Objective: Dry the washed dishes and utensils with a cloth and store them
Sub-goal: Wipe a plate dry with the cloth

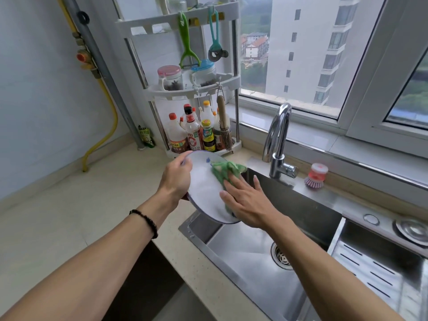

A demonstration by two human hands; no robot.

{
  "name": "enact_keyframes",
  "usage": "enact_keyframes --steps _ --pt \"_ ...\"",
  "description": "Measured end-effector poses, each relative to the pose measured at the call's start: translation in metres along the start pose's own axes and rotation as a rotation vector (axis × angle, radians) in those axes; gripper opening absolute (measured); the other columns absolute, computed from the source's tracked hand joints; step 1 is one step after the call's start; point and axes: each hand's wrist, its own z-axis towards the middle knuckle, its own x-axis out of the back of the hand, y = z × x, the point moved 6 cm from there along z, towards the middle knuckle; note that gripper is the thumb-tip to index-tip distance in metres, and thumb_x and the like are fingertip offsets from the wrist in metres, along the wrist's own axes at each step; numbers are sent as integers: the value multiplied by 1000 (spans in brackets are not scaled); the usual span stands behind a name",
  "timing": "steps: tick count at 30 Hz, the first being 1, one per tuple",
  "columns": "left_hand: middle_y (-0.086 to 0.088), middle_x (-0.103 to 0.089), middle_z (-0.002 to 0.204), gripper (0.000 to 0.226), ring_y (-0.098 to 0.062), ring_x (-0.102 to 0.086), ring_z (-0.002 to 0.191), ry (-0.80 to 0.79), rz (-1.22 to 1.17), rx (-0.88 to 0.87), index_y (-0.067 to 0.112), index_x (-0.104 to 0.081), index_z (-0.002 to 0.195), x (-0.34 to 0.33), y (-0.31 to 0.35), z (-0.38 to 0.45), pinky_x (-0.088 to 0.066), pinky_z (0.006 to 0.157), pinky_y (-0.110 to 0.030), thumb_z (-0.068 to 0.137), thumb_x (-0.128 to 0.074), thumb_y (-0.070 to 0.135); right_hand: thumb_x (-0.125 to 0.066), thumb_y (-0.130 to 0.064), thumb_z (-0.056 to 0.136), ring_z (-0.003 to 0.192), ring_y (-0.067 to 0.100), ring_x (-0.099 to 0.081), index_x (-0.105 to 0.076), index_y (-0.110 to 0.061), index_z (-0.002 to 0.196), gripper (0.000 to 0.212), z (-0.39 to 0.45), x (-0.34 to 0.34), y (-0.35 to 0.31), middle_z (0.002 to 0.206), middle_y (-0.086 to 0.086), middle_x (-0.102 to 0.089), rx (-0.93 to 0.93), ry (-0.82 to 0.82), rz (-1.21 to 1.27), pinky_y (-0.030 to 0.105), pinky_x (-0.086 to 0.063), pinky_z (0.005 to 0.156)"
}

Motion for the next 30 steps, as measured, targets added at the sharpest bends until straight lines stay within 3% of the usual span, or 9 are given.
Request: enact_keyframes --steps 4,10,14,17,20,22,24,27,30 --pt "-4 -68 118 36 -31 -68 99 77 23 -2 36 -60 132 1 1 2 -61 75 -47 103 -37 35 -12 -54 103 153 8 -5 -23 -24 158 64 -31 -14 -38 167 -4 -4 163 -51 230 39 12 121" --pt "-7 -69 122 34 -24 -68 107 -216 -68 47 21 -60 133 -22 -5 -8 -57 82 -34 109 -37 19 -17 -50 107 153 5 6 -8 -28 160 59 -6 -4 -26 161 -16 15 55 3 162 45 18 121" --pt "-7 -67 120 35 -27 -70 97 -24 -38 41 26 -58 136 -12 -5 -3 -60 69 -38 108 -36 27 -8 -70 96 154 15 -12 -29 -24 157 79 -16 -4 0 168 -3 -7 -19 -43 188 53 7 123" --pt "-4 -67 120 38 -29 -69 94 99 -7 48 32 -56 138 -3 -6 3 -54 56 -32 105 -38 31 -33 -79 85 146 17 -25 -44 -21 150 88 -35 -13 -4 164 -2 -23 21 -54 235 47 -18 123" --pt "-6 -68 117 36 -30 -68 95 29 -20 106 31 -58 134 -8 -3 5 -54 57 -32 106 -36 26 -72 -42 86 135 25 -41 -54 -22 142 62 -40 -16 -5 149 0 -46 81 155 19 56 -22 120" --pt "-7 -69 110 33 -28 -68 87 -75 -55 184 30 -58 131 -15 -1 1 -56 50 -33 107 -36 23 -78 -13 81 105 31 -60 -71 -19 119 39 -39 -11 -5 122 4 -63 178 329 -109 57 -48 99" --pt "-7 -67 112 34 -27 -66 88 -106 10 218 25 -55 136 -14 -4 2 -61 61 -38 106 -41 23 -77 -1 80 87 27 -60 -76 -15 107 30 -38 -5 -5 107 4 -66 237 381 -103 44 -59 73" --pt "-8 -57 139 50 -26 -56 115 -58 690 -113 20 -55 137 -5 5 5 -47 99 -47 100 -39 49 -73 -1 84 89 26 -56 -76 -11 103 22 -32 8 -6 105 5 -64 274 345 -105 42 -57 72" --pt "0 -66 122 63 -17 -53 108 -431 963 -371 23 -72 109 -28 8 -16 -31 109 -46 90 -37 72 -71 -7 87 92 26 -55 -75 -12 105 20 -25 19 -4 104 5 -63 289 293 -84 43 -54 78"
